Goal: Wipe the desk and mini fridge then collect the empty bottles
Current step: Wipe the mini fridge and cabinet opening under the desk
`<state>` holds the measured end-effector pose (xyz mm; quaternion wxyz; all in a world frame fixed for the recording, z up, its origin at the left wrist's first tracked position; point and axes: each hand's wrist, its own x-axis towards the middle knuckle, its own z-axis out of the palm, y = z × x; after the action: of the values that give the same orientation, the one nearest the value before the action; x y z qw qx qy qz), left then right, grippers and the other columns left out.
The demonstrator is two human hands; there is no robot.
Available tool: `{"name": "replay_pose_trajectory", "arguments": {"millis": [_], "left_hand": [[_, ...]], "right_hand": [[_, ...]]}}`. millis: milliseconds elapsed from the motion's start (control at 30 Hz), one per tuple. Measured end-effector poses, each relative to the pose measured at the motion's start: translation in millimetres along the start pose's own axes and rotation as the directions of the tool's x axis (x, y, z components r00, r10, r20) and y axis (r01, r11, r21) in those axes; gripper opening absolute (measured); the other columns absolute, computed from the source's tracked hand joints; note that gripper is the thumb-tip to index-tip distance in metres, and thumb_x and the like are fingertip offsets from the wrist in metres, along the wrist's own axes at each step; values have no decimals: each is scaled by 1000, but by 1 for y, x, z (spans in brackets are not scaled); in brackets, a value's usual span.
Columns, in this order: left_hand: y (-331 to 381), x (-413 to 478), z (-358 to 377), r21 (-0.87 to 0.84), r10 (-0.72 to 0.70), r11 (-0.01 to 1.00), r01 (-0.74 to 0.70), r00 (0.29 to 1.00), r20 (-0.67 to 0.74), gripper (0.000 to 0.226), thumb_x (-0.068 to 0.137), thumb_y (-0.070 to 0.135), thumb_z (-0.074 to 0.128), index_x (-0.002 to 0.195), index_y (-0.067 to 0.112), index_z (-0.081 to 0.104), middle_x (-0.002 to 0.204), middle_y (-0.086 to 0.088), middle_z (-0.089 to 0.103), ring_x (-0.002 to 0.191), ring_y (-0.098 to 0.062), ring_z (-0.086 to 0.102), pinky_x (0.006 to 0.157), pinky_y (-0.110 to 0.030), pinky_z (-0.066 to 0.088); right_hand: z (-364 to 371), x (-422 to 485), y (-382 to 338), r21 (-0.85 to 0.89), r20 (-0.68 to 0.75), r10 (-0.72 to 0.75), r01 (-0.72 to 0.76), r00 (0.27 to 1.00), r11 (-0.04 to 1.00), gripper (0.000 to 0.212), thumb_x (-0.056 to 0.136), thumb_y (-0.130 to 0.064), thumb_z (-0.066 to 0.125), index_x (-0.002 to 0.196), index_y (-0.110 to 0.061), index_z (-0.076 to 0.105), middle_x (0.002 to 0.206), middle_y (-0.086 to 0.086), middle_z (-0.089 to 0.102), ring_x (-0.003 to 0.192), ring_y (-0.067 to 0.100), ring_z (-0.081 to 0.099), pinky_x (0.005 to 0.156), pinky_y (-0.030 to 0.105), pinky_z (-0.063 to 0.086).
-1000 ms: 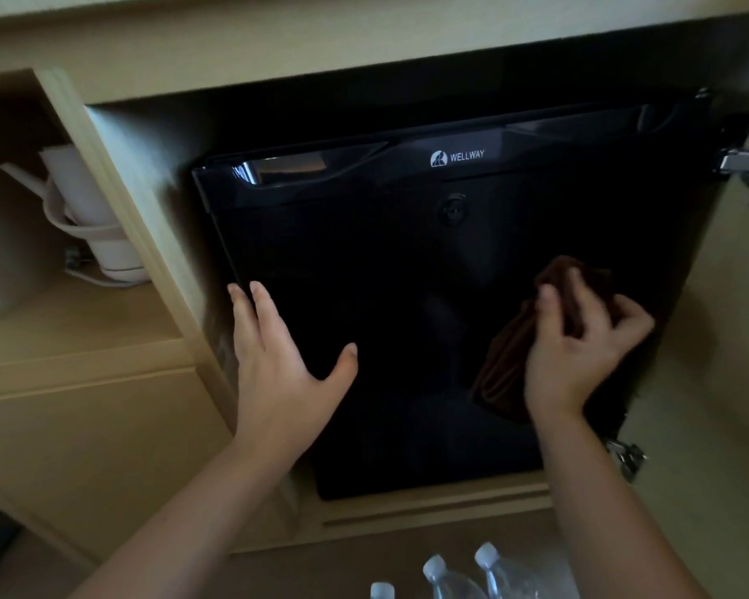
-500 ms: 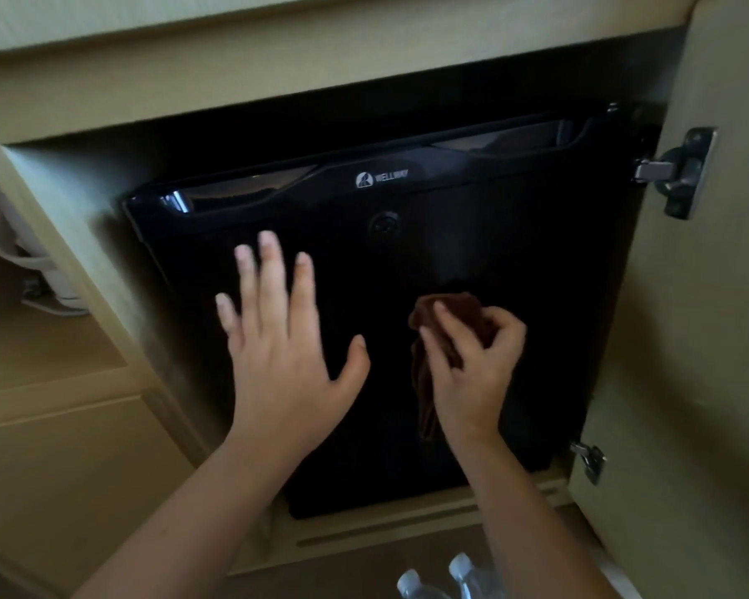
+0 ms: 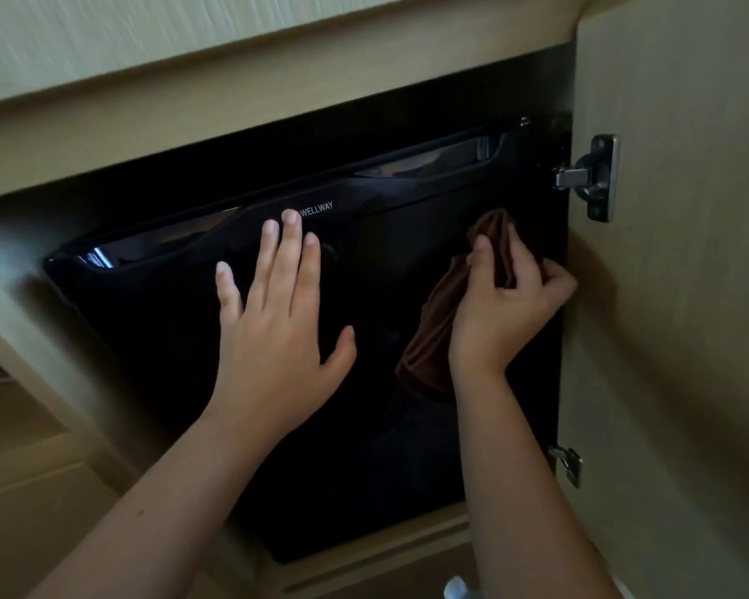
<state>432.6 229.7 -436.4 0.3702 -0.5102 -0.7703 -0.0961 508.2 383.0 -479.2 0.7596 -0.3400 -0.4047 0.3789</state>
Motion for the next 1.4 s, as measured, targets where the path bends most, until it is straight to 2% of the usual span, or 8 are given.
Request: {"name": "replay_pose_trajectory", "arguments": {"millis": [200,333,633,800,933,1167,1300,1400], "left_hand": [[4,-1,4,-3,-15,1000,15,999,-32,78,79,44,39,141,0,21,154,-17,11,141,-28,7,103,-55,4],[5,-6,4,-27,-21,999,20,999,-45,77,79,43,39,141,0,22,153,-18,12,142,-27,5,104,-54,4],[-3,-43,14,-103,-120,988,114,991,-52,76,80,42,39,142,2,20,154,-15,6,142,-25,-1,106,-54,3],[-2,-80,33,-163,-348,926,341,937,-19,82,79,46,42,144,4,12,153,-22,-1,141,-32,-7,105,-54,2],[-8,-105,44,-197,-582,788,583,810,71,96,82,42,59,144,-1,1,152,-25,-7,140,-36,-9,109,-53,4],[-11,-110,56,-312,-712,616,723,681,172,112,75,50,65,144,5,-11,154,-15,-11,142,-29,-1,114,-48,13],[-12,-110,55,-330,-718,609,721,678,158,113,73,49,66,145,8,-11,155,-14,-11,142,-29,-2,112,-46,14],[-12,-110,55,-326,-702,624,711,693,167,113,72,48,67,145,7,-9,154,-16,-11,141,-32,-1,111,-46,14]], "right_hand": [[-36,-20,33,10,-69,192,-192,979,981,31,83,-15,66,113,-9,64,111,8,39,98,12,51,78,-4,36],[-24,5,19,87,-45,281,-277,959,957,26,85,-19,64,108,-7,67,111,17,57,74,5,62,73,11,51],[-34,-20,39,-92,39,-27,31,999,995,35,83,-20,66,116,-10,62,106,6,37,101,23,49,90,3,35],[-53,-34,72,-81,-22,104,-106,994,991,33,84,-15,65,115,-5,61,107,9,36,100,31,53,87,13,47],[-38,-67,61,-244,173,-204,243,963,939,30,84,-20,64,111,-7,65,105,22,48,98,32,49,92,26,38],[-41,-100,65,-151,543,-437,596,717,789,31,84,-25,63,115,-20,62,114,9,37,99,29,45,84,35,46],[-49,-43,74,-220,217,-285,331,934,918,30,84,-24,64,109,-8,66,105,17,41,97,33,49,91,35,44],[-48,-18,71,-158,42,-131,136,991,978,33,84,-23,63,111,-5,64,104,15,39,96,35,52,89,37,49]]}}
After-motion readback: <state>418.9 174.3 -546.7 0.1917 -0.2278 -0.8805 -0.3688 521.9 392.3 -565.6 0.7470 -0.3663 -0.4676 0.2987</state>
